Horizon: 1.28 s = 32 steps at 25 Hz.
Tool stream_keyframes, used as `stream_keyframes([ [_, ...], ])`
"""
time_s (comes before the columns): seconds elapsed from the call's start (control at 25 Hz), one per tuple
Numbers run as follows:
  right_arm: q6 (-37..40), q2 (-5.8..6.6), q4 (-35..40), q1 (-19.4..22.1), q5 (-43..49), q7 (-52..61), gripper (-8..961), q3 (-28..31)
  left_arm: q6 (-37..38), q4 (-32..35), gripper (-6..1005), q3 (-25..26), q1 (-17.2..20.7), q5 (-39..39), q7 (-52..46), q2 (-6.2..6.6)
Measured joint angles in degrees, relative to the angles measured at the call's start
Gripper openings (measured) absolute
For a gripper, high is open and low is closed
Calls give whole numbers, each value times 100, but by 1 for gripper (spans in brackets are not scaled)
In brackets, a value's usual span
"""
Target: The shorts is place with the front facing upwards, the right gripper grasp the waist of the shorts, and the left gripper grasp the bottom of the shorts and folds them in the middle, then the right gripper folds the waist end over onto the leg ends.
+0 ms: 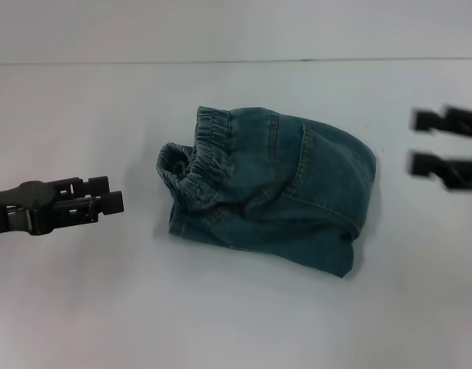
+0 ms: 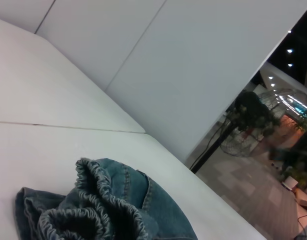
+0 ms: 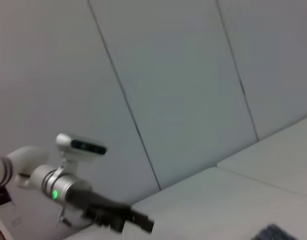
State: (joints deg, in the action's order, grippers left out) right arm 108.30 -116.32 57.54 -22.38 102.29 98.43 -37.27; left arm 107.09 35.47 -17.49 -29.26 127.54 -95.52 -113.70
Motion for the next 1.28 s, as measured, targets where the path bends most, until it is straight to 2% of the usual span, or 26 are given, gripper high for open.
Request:
stream_keyframes([
  [0.24,172,297,-635,631,104,-706,944,316,-85,-15,766,-58,4,23,186,-46],
  [0.36,118,355,-916,679,340,-859,944,367,-141,-14,765,-109,5,49,187,-57],
  [0.56,-61,245,-1055,534,894,-889,944,391,-184,-21,765,-143,4,66,187,-96],
  [0.8,-74,134,-1058,394,984,-895,945,401,-239,-23,765,-141,11,81,185,-113],
  [1.12,-434,-203,-1280,17,987,-1011,945,332,-371,-23,766,-148,-20,87,183,-141],
  [1.28,-626,-250,-1659,-285,987,-1075,944,321,-428,-23,766,-150,-39,85,183,-155],
])
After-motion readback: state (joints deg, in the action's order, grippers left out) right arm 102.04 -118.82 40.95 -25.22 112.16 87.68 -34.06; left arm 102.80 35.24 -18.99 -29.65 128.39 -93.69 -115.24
